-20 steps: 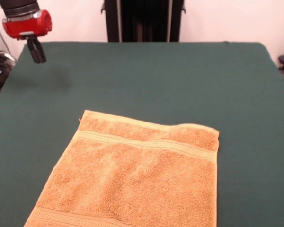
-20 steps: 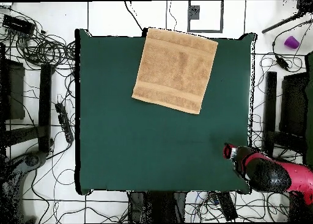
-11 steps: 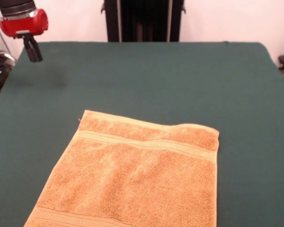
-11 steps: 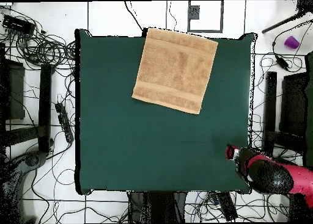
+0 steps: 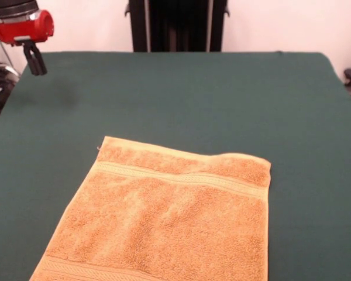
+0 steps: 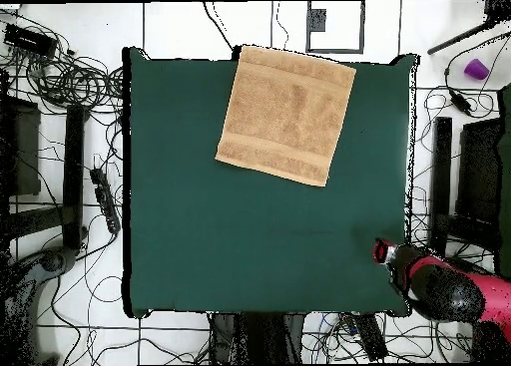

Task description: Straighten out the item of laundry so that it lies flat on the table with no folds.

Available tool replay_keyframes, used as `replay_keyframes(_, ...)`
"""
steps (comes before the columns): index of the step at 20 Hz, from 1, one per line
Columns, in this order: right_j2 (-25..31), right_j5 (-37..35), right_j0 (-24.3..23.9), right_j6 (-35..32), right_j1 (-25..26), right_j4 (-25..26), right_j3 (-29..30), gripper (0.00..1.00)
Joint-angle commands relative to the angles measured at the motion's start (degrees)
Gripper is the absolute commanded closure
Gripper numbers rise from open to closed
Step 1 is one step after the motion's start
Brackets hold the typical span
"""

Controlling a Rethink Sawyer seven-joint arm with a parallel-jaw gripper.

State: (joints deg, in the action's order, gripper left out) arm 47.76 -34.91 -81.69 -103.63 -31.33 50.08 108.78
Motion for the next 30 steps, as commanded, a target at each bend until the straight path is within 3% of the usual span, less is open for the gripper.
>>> replay_keyframes(1,0.08,-4.79,1.02,19.23,2.81,2.67,-2.03,1.00)
replay_keyframes(6,5.74,-8.50,-5.48,31.55,5.68,-0.88,-0.44,1.00)
replay_keyframes(11,7.31,-11.38,-8.06,35.73,6.60,-2.53,-0.19,1.00)
replay_keyframes(21,8.52,-17.57,-7.70,36.22,4.10,-10.78,0.56,1.00)
replay_keyframes(24,8.23,-17.87,-6.76,33.22,3.01,-13.04,0.93,1.00)
replay_keyframes(27,9.25,-11.66,-6.20,24.85,3.72,-16.21,1.78,1.00)
replay_keyframes(30,7.03,-12.61,-3.55,22.56,1.55,-16.37,1.21,1.00)
